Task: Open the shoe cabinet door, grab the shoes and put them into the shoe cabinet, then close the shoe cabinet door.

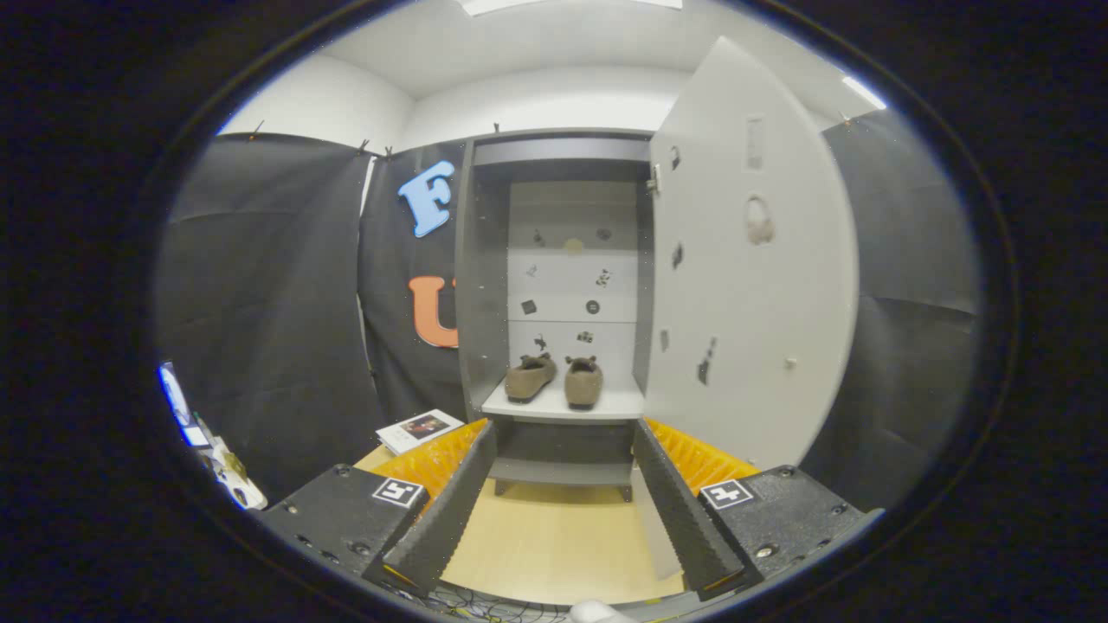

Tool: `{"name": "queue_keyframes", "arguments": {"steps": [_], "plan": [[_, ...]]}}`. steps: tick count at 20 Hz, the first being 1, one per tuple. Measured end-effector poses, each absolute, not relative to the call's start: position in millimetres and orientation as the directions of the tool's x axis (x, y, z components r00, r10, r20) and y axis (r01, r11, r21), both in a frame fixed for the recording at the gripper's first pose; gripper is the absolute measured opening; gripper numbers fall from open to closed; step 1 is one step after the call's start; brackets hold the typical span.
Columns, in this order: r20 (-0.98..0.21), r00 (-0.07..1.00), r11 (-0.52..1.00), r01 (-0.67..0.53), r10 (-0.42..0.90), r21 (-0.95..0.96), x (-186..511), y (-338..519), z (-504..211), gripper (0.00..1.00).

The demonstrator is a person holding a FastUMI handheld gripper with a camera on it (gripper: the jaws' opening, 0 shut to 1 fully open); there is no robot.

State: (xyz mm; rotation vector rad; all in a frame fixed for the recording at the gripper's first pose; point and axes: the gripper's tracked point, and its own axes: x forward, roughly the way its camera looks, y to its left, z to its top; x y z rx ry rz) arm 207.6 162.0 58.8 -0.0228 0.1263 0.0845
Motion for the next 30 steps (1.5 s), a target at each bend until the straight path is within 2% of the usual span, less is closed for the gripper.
{"name": "queue_keyframes", "arguments": {"steps": [6,10,16,20,25,30], "plan": [[-0.087,0.991,0.994,0.102,-0.105,-0.034,155.0,42.9,77.3,1.00],[-0.082,0.984,0.988,0.157,-0.156,0.006,164.8,-25.8,82.2,1.00],[-0.113,0.990,0.996,0.087,-0.084,0.021,230.8,-76.8,76.4,1.00],[-0.143,0.988,0.997,-0.051,0.058,0.054,256.3,-63.1,65.5,1.00],[-0.178,0.970,0.984,-0.150,0.166,0.100,261.7,-44.7,60.2,0.97],[-0.187,0.959,0.976,-0.203,0.213,0.074,257.6,-6.2,60.0,0.97]]}}
